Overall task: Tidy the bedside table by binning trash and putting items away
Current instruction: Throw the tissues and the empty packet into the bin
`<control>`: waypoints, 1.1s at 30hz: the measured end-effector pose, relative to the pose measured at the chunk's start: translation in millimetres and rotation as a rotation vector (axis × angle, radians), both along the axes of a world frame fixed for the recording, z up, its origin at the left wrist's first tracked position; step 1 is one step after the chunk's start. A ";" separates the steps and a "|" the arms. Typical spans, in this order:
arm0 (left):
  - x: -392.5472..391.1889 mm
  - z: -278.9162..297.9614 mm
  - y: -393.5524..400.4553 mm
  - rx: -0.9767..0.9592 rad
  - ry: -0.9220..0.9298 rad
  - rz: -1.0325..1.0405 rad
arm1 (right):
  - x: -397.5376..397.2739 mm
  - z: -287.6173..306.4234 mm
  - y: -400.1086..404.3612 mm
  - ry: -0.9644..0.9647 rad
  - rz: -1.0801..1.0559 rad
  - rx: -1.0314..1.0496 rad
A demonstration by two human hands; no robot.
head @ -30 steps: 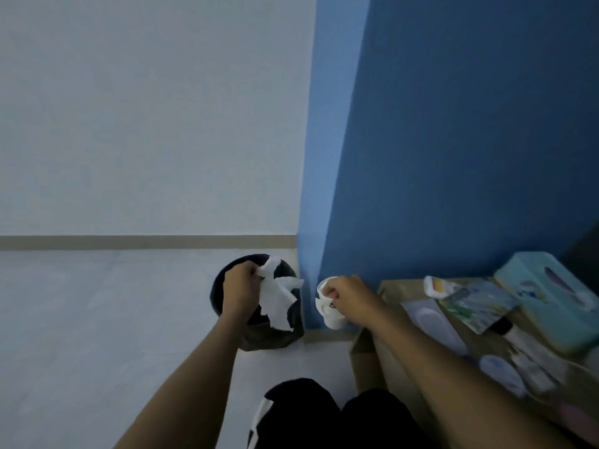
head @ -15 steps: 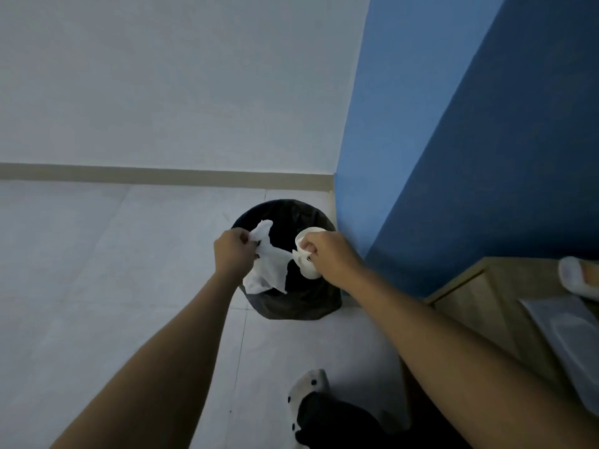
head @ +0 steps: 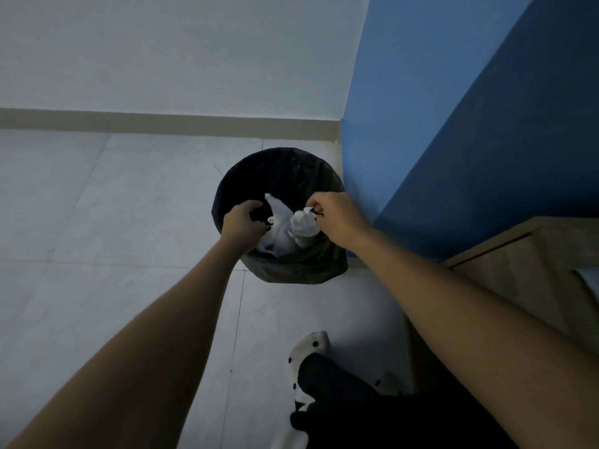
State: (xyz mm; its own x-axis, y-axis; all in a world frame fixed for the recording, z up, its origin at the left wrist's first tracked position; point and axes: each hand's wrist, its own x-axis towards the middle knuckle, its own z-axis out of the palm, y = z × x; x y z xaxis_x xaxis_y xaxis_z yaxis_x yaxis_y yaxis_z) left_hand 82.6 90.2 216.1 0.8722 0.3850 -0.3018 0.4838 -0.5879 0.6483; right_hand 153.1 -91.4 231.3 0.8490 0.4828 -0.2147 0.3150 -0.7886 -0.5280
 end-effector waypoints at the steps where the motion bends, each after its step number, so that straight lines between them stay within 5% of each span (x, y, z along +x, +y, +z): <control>1: -1.3 2.2 -0.1 0.014 -0.003 0.000 | -1.5 0.9 -2.3 -0.008 0.000 -0.001; 12: -25.7 77.3 -30.4 0.031 -0.137 -0.017 | -61.0 77.8 -70.5 -0.049 -0.043 0.032; 20: -22.6 152.3 -146.0 0.022 -0.249 -0.264 | -107.1 167.1 -207.6 -0.158 -0.245 -0.039; 28: -17.2 160.1 -287.5 -0.036 -0.373 -0.458 | -131.2 198.2 -343.5 -0.407 -0.782 0.034; 33: -9.8 149.7 -338.7 -0.001 -0.445 -0.563 | -137.4 185.2 -381.3 -0.320 -1.150 0.162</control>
State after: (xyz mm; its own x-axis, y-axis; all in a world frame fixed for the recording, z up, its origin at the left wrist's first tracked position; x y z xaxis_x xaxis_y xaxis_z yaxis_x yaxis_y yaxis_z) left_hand 72.8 -248.6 365.8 0.9787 -0.1595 0.1291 -0.2033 -0.6699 0.7141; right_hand 15.7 -472.7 416.5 0.8040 -0.5895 0.0777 -0.3938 -0.6259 -0.6731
